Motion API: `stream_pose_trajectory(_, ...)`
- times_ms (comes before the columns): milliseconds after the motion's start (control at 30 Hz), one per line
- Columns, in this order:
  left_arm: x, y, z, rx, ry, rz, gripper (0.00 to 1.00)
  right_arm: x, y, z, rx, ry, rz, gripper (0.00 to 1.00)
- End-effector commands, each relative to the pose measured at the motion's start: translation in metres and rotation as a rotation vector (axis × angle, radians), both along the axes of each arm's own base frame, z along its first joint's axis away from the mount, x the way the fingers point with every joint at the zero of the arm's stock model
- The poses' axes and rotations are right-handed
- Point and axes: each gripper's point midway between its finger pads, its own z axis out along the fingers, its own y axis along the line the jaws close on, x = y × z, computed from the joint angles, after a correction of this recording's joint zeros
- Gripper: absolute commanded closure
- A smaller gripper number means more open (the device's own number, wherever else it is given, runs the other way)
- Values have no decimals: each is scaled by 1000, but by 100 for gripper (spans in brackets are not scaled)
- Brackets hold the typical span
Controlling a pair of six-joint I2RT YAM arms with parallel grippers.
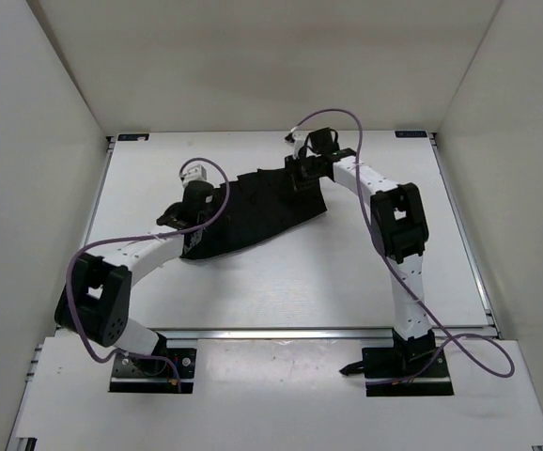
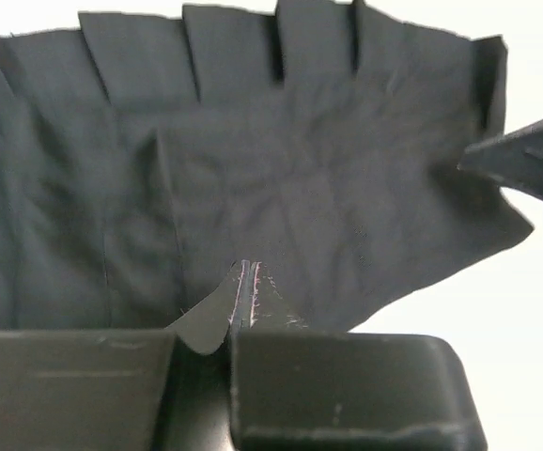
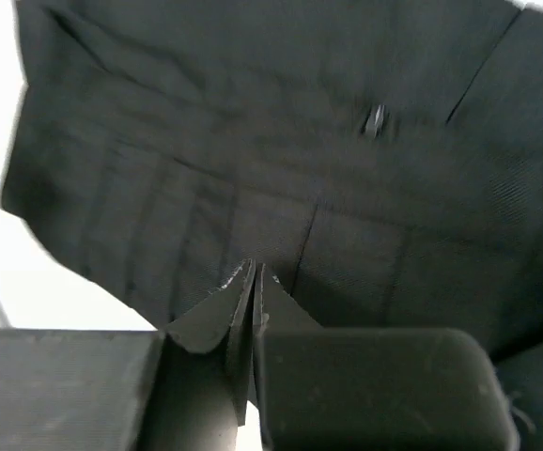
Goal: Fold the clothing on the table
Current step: Fold the skirt
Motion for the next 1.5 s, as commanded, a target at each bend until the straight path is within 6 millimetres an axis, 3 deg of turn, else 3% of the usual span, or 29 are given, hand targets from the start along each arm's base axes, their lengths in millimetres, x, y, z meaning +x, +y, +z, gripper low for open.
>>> stream_pose_trajectory(0,-23,5,-43,37,126,11,100,-8,-7,-35,-179,3,-24,100)
stream_pose_trajectory(200,-55,13,-93,144,322,20,100,-17,-37,-85,-319,84,-100,100)
stream_pose_trajectory(367,-77,18,-115,182,402,16,100,-33,-76,-101,-335,134,-199,100)
stream_pose_trajectory(467,-82,16,-116,161,413,9,100,-53,-97,-106,-325,164,-248,100)
stream_pose_trajectory(633,-97,1,-107,118,479,-62,100,-99,-124,-99,-364,211,-317,100)
stream_pose_trajectory(733,-121,-21,-105,106,521,-164,100,-130,-132,-93,-361,252,-358,100)
stream_pose_trajectory(900,-162,-31,-107,82,562,-250,100,-185,-138,-75,-366,241,-400,100)
stream_pose_trajectory(967,-176,-34,-105,69,563,-281,100,-213,-148,-80,-375,296,-435,100)
stream_pose_trajectory(1000,-183,-36,-104,50,571,-303,100,-212,-153,-72,-354,279,-461,100)
stream_pose_trajectory(1067,-190,-40,-99,31,565,-345,100,-229,-164,-72,-351,292,-483,100)
stream_pose_trajectory(1133,-187,-50,-84,6,522,-401,100,-232,-176,-63,-321,291,-536,100)
stream_pose_trajectory(1200,-180,-59,-69,-6,491,-440,100,-226,-180,-44,-260,250,-568,93)
stream_pose_trajectory(1267,-165,-66,-50,-19,439,-462,91,-218,-177,-22,-181,210,-581,70)
stream_pose_trajectory(1300,-158,-68,-39,-17,413,-468,74,-215,-175,-9,-163,175,-576,63)
stream_pose_trajectory(1333,-148,-71,-26,-26,380,-466,61,-213,-178,-4,-166,157,-591,50)
stream_pose_trajectory(1367,-147,-69,-24,-15,372,-472,56,-214,-178,2,-174,133,-588,39)
stream_pose_trajectory(1400,-140,-71,-12,-17,342,-477,48,-214,-182,6,-192,125,-597,34)
stream_pose_trajectory(1467,-130,-62,-2,7,299,-450,41,-217,-189,4,-200,137,-612,31)
